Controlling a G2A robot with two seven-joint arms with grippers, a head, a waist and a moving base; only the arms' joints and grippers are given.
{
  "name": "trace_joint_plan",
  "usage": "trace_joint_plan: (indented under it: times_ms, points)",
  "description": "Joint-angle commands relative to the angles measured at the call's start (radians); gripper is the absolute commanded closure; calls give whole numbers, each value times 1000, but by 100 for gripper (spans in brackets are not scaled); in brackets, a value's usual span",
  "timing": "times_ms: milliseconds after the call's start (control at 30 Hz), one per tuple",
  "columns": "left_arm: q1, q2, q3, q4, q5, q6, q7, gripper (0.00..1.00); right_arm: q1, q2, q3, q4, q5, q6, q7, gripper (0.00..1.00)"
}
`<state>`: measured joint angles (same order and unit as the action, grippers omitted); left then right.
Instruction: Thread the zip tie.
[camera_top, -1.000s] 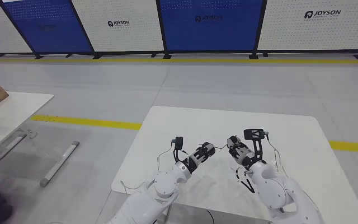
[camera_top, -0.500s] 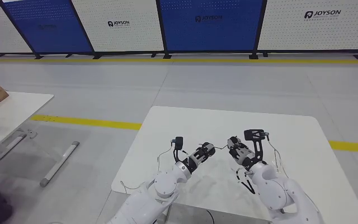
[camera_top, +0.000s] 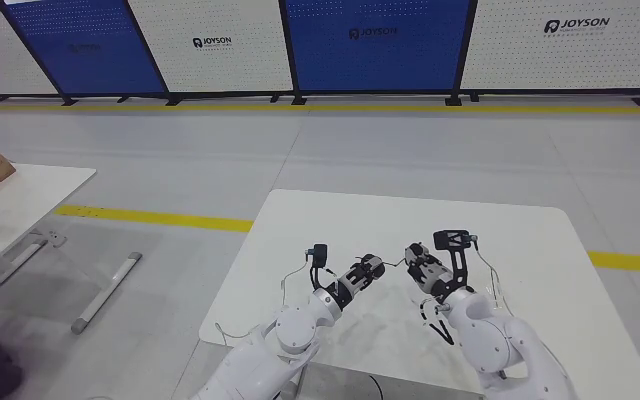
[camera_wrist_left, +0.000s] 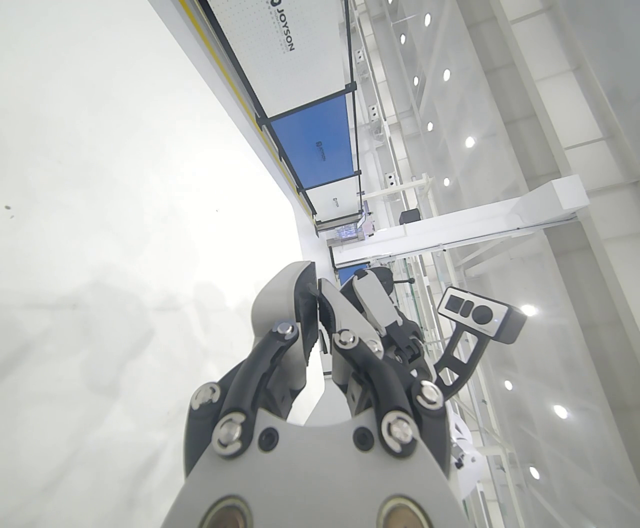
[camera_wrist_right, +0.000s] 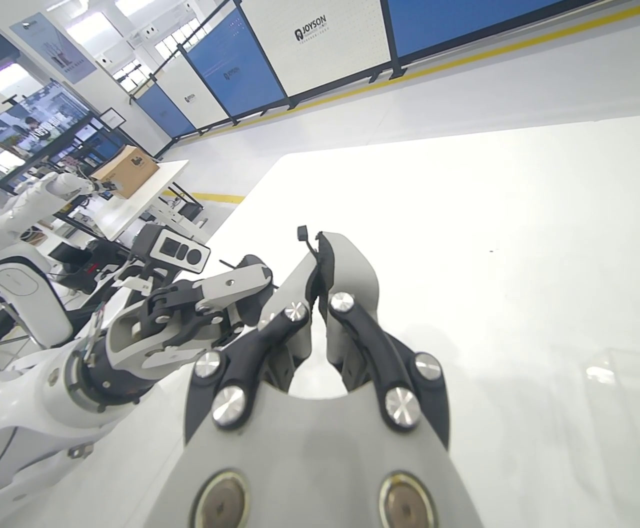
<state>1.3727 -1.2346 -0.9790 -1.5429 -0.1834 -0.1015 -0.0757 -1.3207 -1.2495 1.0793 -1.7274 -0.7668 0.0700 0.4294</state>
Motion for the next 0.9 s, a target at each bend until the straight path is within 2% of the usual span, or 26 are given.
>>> trace_joint_plan:
  times_ms: [0, 400, 867]
  points:
    - [0, 0, 0, 0, 0, 0, 0, 100, -3, 0, 2, -3, -2, -2, -2, 100]
    - [0, 0, 0, 0, 0, 0, 0, 100, -21, 0, 18, -21, -11, -7, -2, 100]
    - [0, 0, 0, 0, 0, 0, 0, 100, -6, -7, 12, -3, -9, -5, 6, 100]
